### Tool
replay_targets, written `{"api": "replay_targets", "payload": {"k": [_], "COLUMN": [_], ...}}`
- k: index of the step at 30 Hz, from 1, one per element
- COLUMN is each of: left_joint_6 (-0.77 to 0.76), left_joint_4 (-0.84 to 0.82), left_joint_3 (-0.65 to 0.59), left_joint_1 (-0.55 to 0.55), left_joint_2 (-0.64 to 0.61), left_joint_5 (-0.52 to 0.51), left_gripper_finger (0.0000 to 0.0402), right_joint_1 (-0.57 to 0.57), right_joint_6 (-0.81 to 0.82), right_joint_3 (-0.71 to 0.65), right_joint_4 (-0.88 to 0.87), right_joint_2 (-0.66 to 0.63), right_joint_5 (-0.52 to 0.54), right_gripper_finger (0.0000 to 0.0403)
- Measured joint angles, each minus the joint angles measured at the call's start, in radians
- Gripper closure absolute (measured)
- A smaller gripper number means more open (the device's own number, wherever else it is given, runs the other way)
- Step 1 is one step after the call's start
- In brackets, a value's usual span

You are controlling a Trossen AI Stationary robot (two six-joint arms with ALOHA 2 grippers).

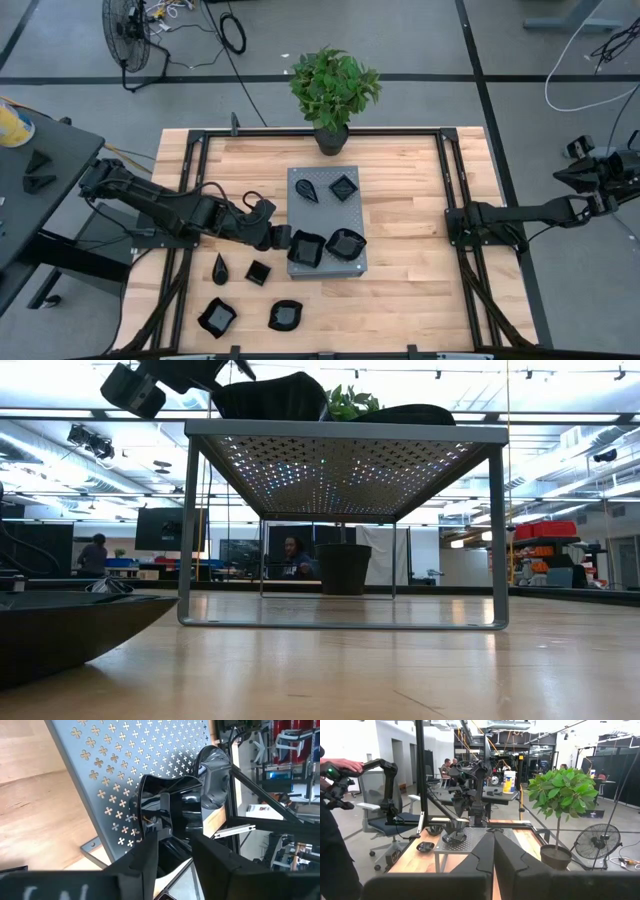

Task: Pick & Place Mini shaped plates
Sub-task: Stack the black bowl on top of the black bowl on the shelf

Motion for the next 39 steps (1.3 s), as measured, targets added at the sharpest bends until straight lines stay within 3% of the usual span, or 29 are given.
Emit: {"api": "replay_targets", "payload": {"k": [10, 20, 27, 34, 39], "left_joint_6": [0.161, 0.229, 0.336, 0.341, 0.251], "left_joint_4": [-0.032, -0.348, -0.494, -0.429, -0.424], "left_joint_3": [0.000, -0.001, -0.004, -0.152, -0.250], "left_joint_1": [0.005, 0.057, 0.157, 0.242, 0.274], "left_joint_2": [-0.042, -0.139, -0.161, -0.213, -0.252], "left_joint_5": [0.013, -0.070, -0.034, 0.010, 0.036], "left_gripper_finger": [0.0262, 0.0261, 0.0261, 0.0261, 0.0261], "right_joint_1": [0.000, 0.000, 0.000, 0.000, 0.000], "right_joint_6": [0.000, 0.000, 0.000, 0.000, 0.000], "right_joint_3": [0.000, 0.000, 0.000, 0.000, 0.000], "right_joint_4": [0.000, 0.002, 0.000, 0.000, 0.001], "right_joint_2": [0.000, 0.000, 0.000, 0.000, 0.000], "right_joint_5": [0.000, 0.000, 0.000, 0.000, 0.000], "right_gripper_finger": [0.0387, 0.0387, 0.0387, 0.0387, 0.0387]}}
